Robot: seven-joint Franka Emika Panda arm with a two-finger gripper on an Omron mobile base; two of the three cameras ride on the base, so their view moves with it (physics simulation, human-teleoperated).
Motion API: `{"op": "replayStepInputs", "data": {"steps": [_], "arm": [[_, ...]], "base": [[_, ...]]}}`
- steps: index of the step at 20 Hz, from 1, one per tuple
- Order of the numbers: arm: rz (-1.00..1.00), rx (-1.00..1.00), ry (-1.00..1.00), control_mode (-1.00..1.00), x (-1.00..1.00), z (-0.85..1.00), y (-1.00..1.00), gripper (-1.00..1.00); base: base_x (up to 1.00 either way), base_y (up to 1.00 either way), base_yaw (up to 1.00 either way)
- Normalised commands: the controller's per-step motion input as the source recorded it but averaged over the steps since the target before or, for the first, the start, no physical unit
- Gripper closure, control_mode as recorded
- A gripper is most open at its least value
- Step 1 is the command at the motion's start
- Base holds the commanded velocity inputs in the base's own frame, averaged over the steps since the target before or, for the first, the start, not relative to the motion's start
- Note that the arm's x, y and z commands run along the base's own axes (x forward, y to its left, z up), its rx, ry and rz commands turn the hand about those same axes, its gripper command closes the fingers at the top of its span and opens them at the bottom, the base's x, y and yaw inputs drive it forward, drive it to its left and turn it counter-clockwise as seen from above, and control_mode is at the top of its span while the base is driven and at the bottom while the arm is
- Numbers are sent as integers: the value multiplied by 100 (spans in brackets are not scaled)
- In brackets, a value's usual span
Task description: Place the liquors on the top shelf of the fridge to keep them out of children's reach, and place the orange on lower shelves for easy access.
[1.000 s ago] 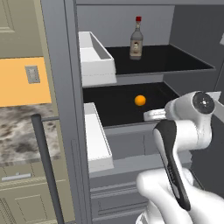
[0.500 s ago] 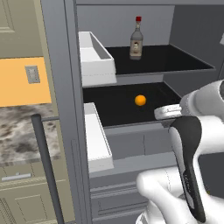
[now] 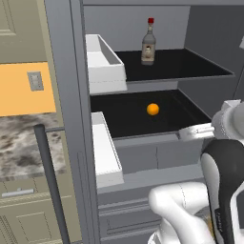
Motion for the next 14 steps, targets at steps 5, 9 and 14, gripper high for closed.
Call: {"op": "replayStepInputs", "data": {"steps": [5,9,14], "arm": [[0,-3,2,100,-45,2,0,-100],[0,0,0,100,0,0,0,-100],[0,0,0,100,0,0,0,-100]], "base": [[-11,0,0],[-74,1,0],[-83,28,0]]}}
